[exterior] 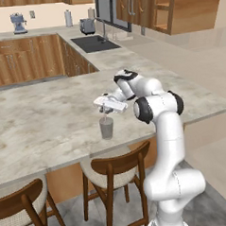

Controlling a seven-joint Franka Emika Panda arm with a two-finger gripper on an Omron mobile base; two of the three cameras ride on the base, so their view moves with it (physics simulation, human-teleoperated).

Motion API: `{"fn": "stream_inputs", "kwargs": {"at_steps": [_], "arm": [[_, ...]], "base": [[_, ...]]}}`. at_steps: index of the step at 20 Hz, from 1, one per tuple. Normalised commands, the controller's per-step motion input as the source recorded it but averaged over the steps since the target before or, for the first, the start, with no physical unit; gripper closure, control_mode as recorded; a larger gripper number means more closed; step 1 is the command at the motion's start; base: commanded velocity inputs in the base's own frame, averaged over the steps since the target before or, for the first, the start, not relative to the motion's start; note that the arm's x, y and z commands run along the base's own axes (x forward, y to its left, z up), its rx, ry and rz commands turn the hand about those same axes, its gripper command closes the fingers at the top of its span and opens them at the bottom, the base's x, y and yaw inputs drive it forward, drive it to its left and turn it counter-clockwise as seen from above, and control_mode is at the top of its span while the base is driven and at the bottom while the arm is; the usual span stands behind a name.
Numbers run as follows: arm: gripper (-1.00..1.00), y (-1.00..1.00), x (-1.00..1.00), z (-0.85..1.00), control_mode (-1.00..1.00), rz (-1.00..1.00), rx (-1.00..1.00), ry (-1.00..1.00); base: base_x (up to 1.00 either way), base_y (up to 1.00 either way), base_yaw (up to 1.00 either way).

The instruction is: Take a straw from the drawer in front and place it inside the glass cup on the dining counter.

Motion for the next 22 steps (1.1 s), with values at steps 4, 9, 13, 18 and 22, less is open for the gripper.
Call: {"fn": "stream_inputs", "kwargs": {"at_steps": [4,9,13,18,22], "arm": [[-1.0,-0.09,-0.46,0.0,-1.0,0.05,0.09,-0.07],[-1.0,-0.35,-0.53,0.57,-1.0,0.01,0.11,-0.16],[-1.0,-0.23,-0.74,1.0,-1.0,0.01,0.12,-0.18],[-1.0,-0.06,-0.95,1.0,-1.0,0.0,0.05,-0.2],[-1.0,-0.15,-1.0,1.0,-1.0,0.0,0.03,-0.21]], "base": [[0.0,0.0,0.0],[0.0,0.0,0.0],[0.0,0.0,0.0],[0.0,0.0,0.0],[0.0,0.0,0.0]]}}
